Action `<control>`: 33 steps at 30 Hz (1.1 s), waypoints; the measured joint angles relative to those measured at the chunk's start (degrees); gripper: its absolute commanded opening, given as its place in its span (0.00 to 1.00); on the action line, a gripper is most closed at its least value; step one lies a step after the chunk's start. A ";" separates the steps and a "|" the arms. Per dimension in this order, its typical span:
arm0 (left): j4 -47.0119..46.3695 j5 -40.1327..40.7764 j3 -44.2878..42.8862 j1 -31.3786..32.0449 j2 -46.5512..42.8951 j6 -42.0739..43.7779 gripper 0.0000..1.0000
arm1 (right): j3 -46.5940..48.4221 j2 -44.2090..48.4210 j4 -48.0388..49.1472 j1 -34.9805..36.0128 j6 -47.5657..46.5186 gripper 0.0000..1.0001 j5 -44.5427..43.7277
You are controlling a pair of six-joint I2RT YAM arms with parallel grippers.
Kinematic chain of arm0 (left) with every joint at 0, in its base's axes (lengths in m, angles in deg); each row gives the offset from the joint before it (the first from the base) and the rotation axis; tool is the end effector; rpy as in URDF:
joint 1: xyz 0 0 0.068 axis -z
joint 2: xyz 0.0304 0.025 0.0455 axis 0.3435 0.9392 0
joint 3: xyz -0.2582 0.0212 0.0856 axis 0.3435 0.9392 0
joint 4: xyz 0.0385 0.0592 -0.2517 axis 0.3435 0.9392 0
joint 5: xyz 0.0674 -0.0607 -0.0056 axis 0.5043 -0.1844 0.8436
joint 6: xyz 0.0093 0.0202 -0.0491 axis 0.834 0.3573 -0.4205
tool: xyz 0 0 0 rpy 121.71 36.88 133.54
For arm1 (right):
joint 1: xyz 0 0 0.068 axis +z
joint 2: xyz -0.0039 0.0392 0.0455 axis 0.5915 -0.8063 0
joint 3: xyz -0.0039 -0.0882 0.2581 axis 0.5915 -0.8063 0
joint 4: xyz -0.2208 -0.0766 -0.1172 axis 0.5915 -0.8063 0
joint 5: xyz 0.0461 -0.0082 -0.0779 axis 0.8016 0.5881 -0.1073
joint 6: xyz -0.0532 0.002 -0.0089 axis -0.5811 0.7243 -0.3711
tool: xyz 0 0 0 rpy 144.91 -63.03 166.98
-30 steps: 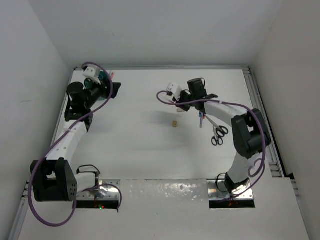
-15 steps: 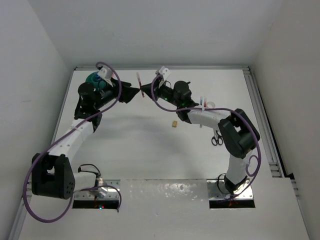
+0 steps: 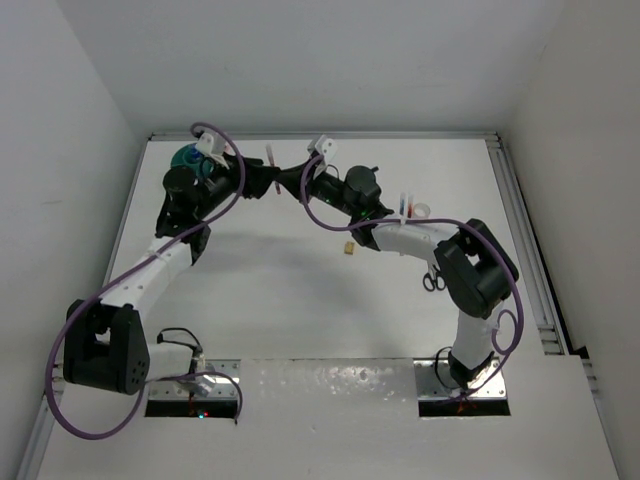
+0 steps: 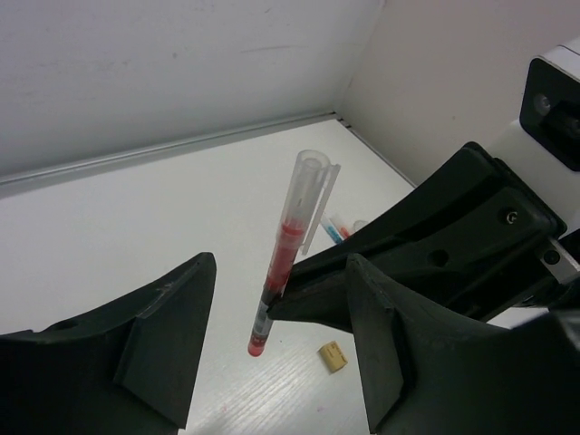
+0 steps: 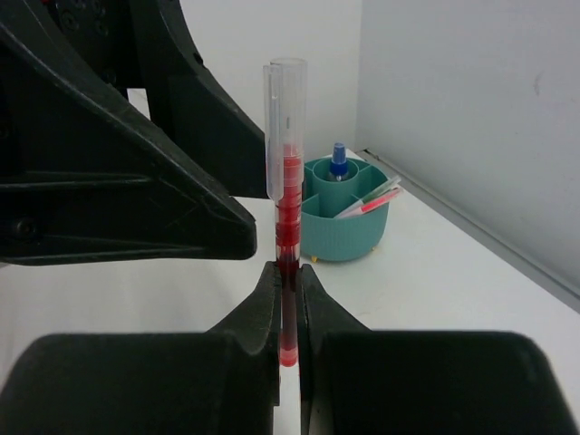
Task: Sort the stationery into containers
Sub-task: Pick up the pen from the center of the board, then place the pen in the storage box.
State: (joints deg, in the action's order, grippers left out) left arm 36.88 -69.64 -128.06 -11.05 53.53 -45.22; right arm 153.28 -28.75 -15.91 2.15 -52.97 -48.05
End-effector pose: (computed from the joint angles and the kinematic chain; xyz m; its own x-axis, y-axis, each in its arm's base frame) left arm 0.2847 -0.0638 0.3228 -0.1168 -0.2525 -0.9605 0.6391 0.7212 -0.2673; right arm 0.3244 0.2729 0.2720 -0.0419 0.2586 -0.9651 -0.8616 0.4797 0.1660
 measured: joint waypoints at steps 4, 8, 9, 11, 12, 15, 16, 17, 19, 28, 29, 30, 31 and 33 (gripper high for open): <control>-0.50 1.22 0.00 1.40 0.09 0.15 0.45 | -0.11 0.00 0.02 0.17 -0.20 0.00 0.07; -0.74 2.93 0.00 2.19 0.24 0.33 0.29 | -0.11 0.00 0.02 0.48 -0.20 0.00 0.35; -0.76 3.28 0.00 2.25 0.37 0.48 0.22 | -0.11 0.00 0.04 0.59 -0.20 0.00 0.59; -0.74 3.85 0.00 2.27 0.66 0.76 0.16 | -0.11 0.00 0.02 0.76 -0.17 0.00 0.87; -0.70 4.15 0.00 2.29 0.70 1.11 0.13 | -0.15 0.00 0.02 0.81 -0.15 0.00 0.98; -0.81 5.14 0.00 2.29 0.74 1.46 0.00 | -0.17 0.00 0.48 0.79 -0.11 0.00 1.11; -0.90 5.22 0.00 2.29 0.74 1.46 0.00 | -0.20 0.00 0.55 0.79 -0.11 0.00 1.09; -0.92 5.40 0.00 2.29 0.74 1.46 0.00 | -0.22 0.00 0.66 0.76 -0.11 0.00 1.09; -0.96 5.62 0.00 2.29 0.74 1.51 0.00 | -0.33 0.00 0.96 0.76 -0.11 0.20 1.09; 4.70 11.52 -1.57 -1.66 0.94 11.54 0.00 | -6.93 0.44 5.05 0.15 -0.79 0.90 -1.27; 5.40 12.37 -2.58 -3.50 1.36 12.98 0.00 | -8.33 0.76 4.90 -0.26 -1.07 0.91 -2.08; 5.53 13.05 -3.96 -5.88 2.25 14.64 0.00 | -9.64 1.25 4.35 -0.79 -1.27 0.91 -3.06; 5.51 13.60 -5.18 -8.02 3.19 15.85 0.00 | -10.82 1.90 3.63 -1.38 -1.40 0.91 -3.98; 5.29 14.08 -7.67 -11.56 5.66 18.21 0.00 | -12.37 3.41 1.90 -2.67 -1.44 0.91 -5.79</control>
State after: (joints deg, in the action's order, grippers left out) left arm 42.17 -55.57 -135.73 -22.61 59.19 -27.02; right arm 140.91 -25.34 -14.00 -0.52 -54.42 -53.84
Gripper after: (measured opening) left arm 0.146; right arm 0.908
